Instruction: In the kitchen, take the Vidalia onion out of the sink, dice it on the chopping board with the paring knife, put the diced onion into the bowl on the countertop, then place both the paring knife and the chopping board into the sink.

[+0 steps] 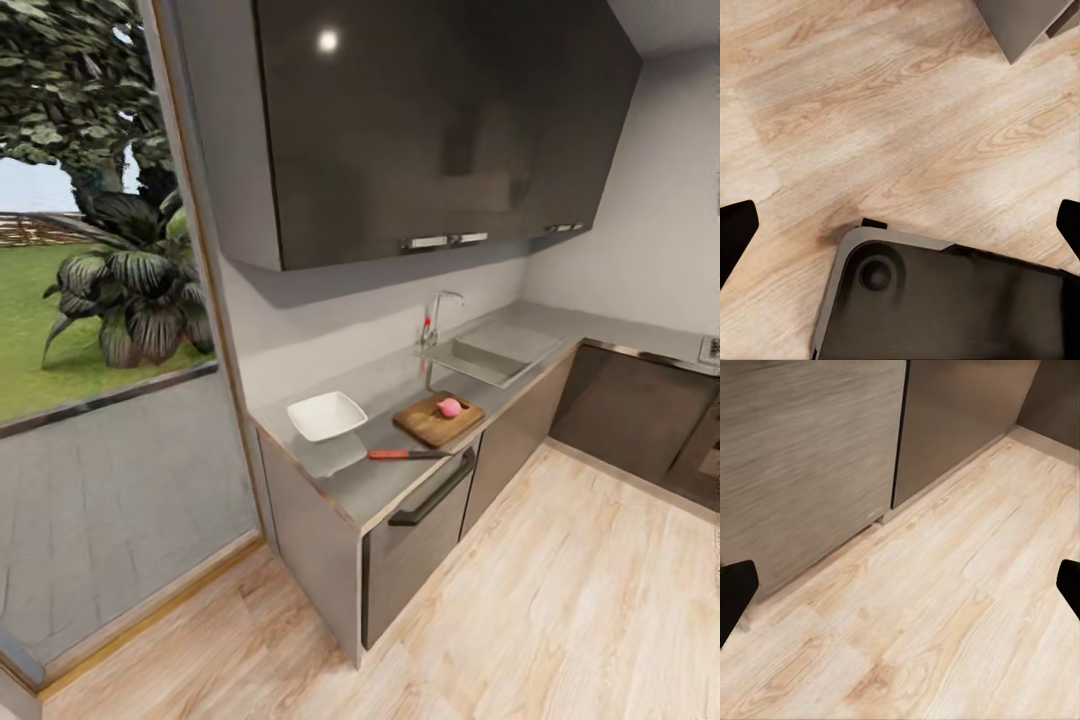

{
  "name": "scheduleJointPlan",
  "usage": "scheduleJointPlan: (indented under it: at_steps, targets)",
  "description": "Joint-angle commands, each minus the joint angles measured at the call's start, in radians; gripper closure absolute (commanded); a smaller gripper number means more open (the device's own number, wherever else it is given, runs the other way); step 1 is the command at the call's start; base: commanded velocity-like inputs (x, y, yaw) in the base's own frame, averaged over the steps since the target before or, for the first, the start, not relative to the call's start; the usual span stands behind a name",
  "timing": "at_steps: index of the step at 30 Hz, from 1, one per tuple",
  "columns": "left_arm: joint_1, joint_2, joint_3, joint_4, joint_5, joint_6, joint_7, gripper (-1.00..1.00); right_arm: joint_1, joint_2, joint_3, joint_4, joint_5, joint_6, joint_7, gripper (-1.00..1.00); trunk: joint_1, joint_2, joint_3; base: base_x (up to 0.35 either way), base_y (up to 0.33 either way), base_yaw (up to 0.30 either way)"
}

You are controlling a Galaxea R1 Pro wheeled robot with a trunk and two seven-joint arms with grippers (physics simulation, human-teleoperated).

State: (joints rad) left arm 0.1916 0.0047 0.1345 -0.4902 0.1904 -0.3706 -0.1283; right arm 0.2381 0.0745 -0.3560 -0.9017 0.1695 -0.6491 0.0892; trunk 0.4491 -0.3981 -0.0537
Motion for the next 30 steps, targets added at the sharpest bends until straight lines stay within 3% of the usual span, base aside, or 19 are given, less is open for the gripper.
scheduleJointPlan:
  at_steps: [1,11,30]
  targets:
    - [0.0,0.0,0.002,-0.001,0.011,0.001,-0.01,-1.0,0.0,0.002,-0.006,-0.002,0.004,-0.001,0.009,-1.0,0.001,-0.002,-0.001,0.085,0.277,-0.128]
    - [0.0,0.0,0.002,-0.001,0.011,0.001,-0.01,-1.0,0.0,0.001,-0.006,-0.002,0.004,-0.001,0.009,-1.0,0.001,-0.002,0.006,0.086,0.262,-0.17]
    - [0.0,0.0,0.002,0.011,0.011,0.001,-0.01,-1.0,0.0,0.001,-0.006,-0.001,0.003,-0.001,0.009,-1.0,0.001,-0.002,0.022,0.088,0.115,-0.201]
